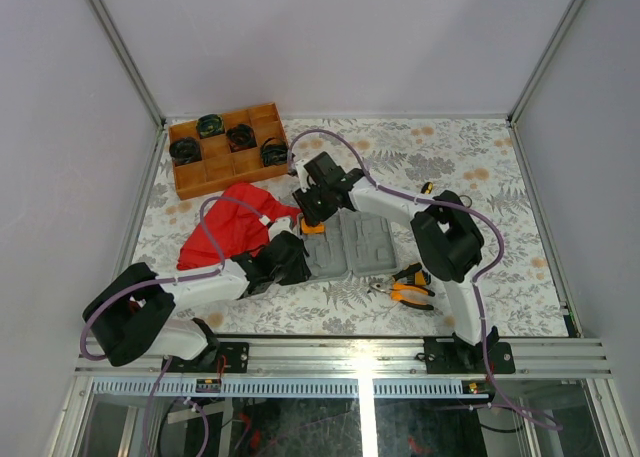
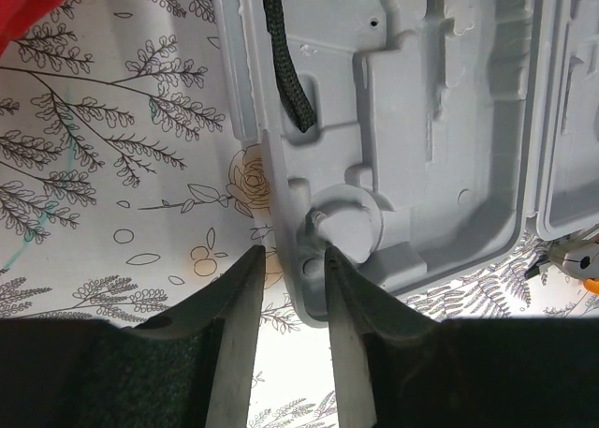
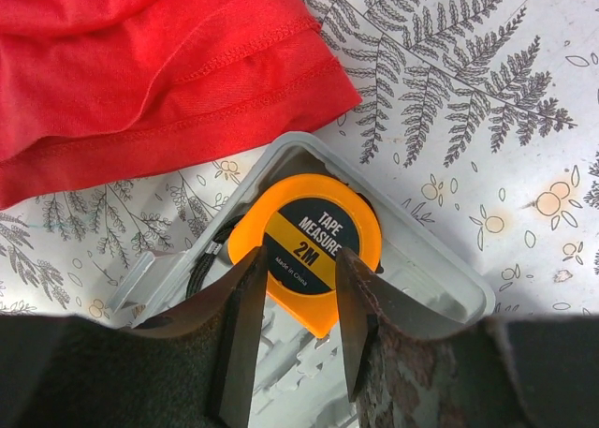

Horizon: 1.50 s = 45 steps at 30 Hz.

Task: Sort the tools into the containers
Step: Place the engineering item in the storage box.

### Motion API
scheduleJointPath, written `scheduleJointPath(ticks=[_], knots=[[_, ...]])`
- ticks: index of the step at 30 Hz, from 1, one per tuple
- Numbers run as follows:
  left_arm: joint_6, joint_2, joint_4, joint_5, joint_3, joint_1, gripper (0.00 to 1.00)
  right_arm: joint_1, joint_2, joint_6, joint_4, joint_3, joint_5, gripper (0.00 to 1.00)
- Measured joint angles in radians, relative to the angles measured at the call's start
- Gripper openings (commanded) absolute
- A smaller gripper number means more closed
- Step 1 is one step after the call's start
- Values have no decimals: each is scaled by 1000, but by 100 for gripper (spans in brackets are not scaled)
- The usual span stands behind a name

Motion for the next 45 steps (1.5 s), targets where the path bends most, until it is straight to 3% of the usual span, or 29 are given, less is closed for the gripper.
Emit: scheduleJointPath(ticks=[16,27,32,45], knots=[[0,5,6,3,2,0,30,41,13,18,-35,19,74,23],[0,6,4,3,4,0,30,56,-9,91,142,-94,120,16],[0,10,2,3,8,0,30,56,-51,126,227,-171,127,18],[1,11,0,3,10,0,30,46,-129,113,142,-176,73,41]])
